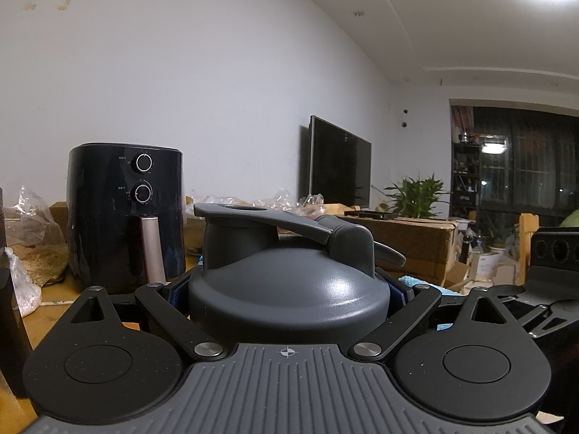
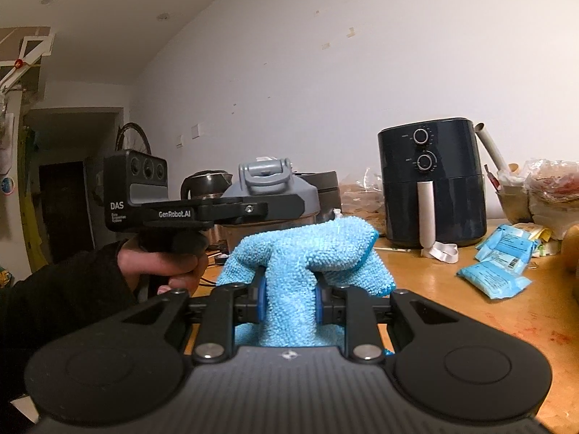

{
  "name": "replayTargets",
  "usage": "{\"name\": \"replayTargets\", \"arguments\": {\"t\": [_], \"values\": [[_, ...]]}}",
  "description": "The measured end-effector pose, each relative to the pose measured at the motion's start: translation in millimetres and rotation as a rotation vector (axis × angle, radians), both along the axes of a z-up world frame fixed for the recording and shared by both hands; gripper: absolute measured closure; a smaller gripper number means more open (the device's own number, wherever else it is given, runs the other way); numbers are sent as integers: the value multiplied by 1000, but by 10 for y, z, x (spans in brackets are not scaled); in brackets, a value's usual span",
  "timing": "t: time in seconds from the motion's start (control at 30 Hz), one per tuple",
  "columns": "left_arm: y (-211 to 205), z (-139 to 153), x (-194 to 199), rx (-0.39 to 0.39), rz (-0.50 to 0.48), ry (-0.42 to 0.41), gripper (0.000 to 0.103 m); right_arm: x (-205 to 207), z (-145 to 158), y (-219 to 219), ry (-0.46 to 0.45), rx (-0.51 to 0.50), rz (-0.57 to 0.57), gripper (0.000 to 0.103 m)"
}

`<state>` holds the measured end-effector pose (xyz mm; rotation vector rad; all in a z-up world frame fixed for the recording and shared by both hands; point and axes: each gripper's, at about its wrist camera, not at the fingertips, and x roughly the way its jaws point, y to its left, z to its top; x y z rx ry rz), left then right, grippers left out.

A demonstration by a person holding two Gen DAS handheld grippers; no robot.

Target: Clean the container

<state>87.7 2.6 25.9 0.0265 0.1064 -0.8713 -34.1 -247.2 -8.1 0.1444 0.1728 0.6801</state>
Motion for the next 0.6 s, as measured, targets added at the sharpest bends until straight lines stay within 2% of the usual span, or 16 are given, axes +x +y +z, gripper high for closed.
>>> {"name": "replayTargets", "arguments": {"t": [0.43, 0.47, 0.6], "values": [[-25, 22, -62, 8, 47, -11, 5, -35, -21, -35, 18, -8, -22, 83], [-22, 27, -69, 2, 51, -12, 1, -35, -23, -35, 19, -9, -22, 83], [-5, 57, -83, -30, 59, -8, 0, -32, -25, -31, 22, -12, -25, 82]]}}
